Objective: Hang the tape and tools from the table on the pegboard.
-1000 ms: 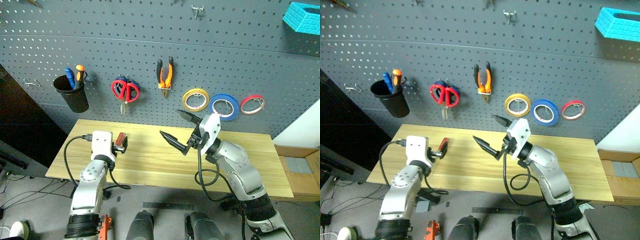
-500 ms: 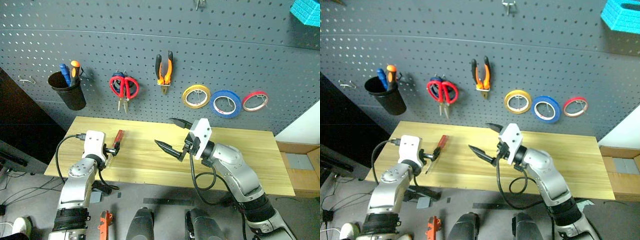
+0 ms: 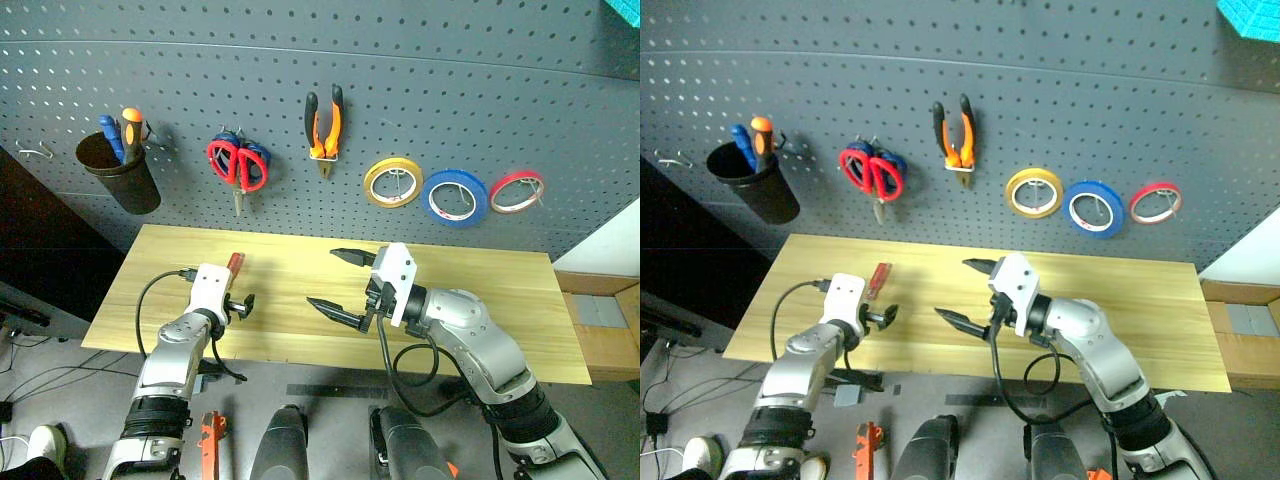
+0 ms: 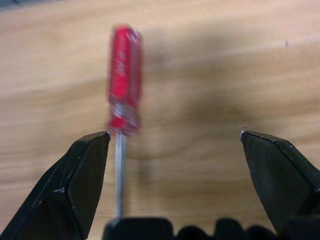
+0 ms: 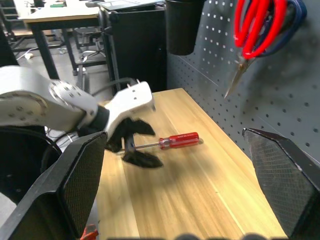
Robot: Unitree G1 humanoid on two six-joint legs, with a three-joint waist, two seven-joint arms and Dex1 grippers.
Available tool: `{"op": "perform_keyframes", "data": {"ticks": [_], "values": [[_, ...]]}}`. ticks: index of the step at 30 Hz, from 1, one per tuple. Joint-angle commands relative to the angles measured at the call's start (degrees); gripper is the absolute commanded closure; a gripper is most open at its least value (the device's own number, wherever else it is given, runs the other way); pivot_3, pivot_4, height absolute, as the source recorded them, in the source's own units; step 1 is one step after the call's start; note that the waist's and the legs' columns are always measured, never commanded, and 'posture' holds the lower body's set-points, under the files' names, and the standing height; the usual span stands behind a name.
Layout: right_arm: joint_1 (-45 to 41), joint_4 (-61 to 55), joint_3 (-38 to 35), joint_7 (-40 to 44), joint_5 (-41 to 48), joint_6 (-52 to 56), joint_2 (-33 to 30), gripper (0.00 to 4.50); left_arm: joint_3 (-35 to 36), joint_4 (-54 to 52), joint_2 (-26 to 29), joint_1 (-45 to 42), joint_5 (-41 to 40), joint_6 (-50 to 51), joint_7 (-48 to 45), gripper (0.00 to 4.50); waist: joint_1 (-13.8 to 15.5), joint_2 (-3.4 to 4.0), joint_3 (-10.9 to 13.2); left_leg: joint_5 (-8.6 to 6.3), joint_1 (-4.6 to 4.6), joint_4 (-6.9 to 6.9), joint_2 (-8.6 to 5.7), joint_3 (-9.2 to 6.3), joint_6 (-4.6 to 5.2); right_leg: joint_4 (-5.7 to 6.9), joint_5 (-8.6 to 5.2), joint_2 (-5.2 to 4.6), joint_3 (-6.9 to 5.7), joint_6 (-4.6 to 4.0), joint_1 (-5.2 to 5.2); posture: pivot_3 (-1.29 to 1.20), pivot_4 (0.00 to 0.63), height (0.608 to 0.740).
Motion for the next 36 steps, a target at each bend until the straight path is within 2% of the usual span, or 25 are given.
{"op": "perform_keyframes", "data": {"ticks": [1, 8, 17, 29, 36], "values": [[-0.67, -2.75, -0.24, 0.00, 0.27, 0.71, 0.21, 0.00, 0.22, 1.55, 0.45, -1.44, 1.02, -1.60, 0.95, 0.04, -0.11, 0.00, 0.28, 0.00, -0.06, 0.00, 0.00, -0.01, 0.00, 0.00, 0.00, 0.00, -0.01, 0.00, -0.03, 0.10, 0.304, 0.740], [-2.26, -2.48, -0.54, -0.06, 1.30, 3.42, 1.19, 0.00, 0.31, 10.23, 0.89, -7.76, 2.12, -5.17, 1.73, 0.04, -0.27, -0.01, 1.37, -0.01, -0.26, 0.05, -0.02, -0.07, -0.01, -0.01, 0.01, -0.02, -0.05, 0.00, -0.19, 0.09, 0.327, 0.740], [-3.38, -1.34, -1.19, -0.53, 1.10, 3.94, 2.73, 0.00, 0.98, 14.13, 2.92, -10.87, 2.10, -7.65, 1.33, 0.04, -1.12, -0.09, 2.21, -0.01, -0.69, 0.05, -0.01, -0.12, -0.03, 0.01, 0.15, -0.03, -0.12, -0.24, -0.59, 0.09, 0.339, 0.740], [-3.88, -0.01, -1.37, -1.22, 0.71, 3.09, 3.86, 0.00, 0.53, 0.88, 2.54, -2.47, 1.34, 1.21, 1.41, 0.04, -1.14, -0.04, 2.40, -0.01, -0.88, 0.05, 0.00, -0.10, -0.05, 0.03, 0.14, -0.05, -0.10, -0.23, -0.80, 0.10, 0.342, 0.740], [-4.17, 0.57, -1.91, -1.36, 0.67, 2.99, 3.94, 0.00, 1.70, -0.38, 4.25, -2.28, 1.00, 3.11, 0.47, 0.04, -1.14, -0.05, 2.42, -0.01, -0.89, 0.05, -0.01, -0.10, -0.05, 0.02, 0.13, -0.05, -0.10, -0.22, -0.80, 0.10, 0.341, 0.740]]}}
